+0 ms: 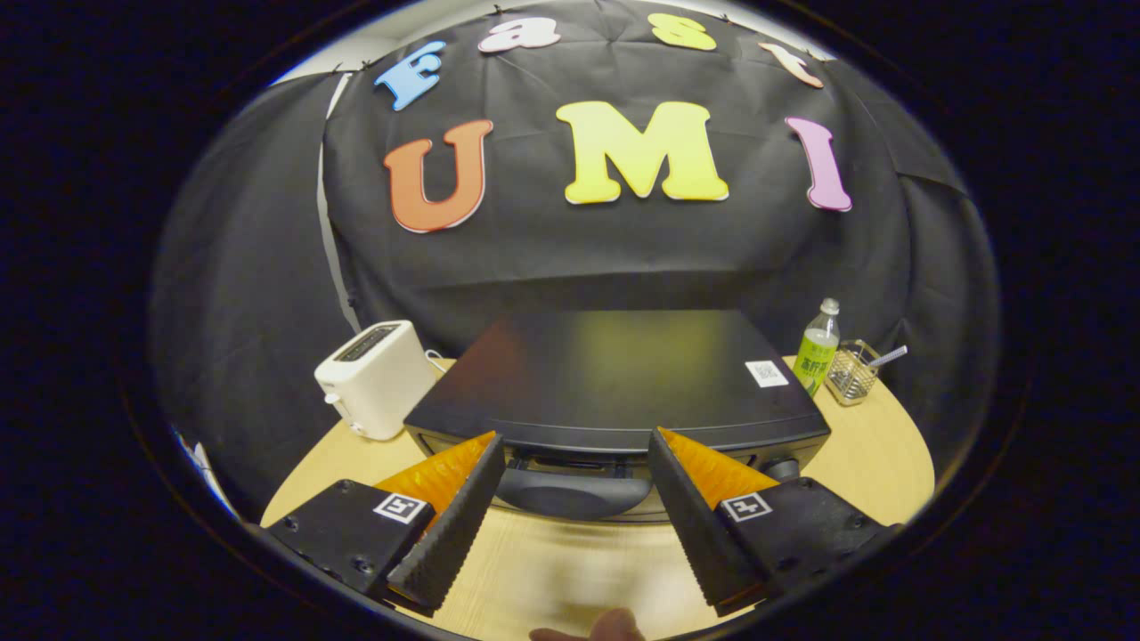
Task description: Open the toaster oven, put the food inside, and close the toaster oven door.
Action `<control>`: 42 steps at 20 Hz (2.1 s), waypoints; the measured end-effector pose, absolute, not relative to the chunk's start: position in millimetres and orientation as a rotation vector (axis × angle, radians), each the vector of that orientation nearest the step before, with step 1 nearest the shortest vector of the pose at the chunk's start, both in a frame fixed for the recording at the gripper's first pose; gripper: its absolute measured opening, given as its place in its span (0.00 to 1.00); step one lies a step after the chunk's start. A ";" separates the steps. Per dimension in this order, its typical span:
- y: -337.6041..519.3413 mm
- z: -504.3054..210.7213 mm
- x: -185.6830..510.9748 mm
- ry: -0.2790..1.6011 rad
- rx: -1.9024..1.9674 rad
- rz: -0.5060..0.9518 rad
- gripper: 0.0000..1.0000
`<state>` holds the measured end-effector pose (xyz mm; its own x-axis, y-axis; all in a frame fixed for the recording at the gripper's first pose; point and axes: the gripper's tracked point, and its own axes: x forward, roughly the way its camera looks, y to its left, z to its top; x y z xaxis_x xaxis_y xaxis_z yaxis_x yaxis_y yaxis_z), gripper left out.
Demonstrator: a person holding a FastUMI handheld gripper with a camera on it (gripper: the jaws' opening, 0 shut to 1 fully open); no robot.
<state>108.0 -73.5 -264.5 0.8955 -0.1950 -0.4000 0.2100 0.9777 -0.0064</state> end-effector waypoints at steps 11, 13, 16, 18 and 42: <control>-65.6 -272.7 109.2 0.338 -0.050 -0.247 1.00; -64.9 -274.3 106.3 0.337 -0.049 -0.242 1.00; -66.1 -276.1 103.8 0.344 -0.044 -0.245 1.00; -63.4 -280.2 96.6 0.365 -0.042 -0.238 1.00; -45.9 -402.0 -7.8 0.815 -0.025 -0.119 0.96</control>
<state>-7.8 -45.9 -402.0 0.6793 -0.1155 -0.7247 0.0962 0.9930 -0.0681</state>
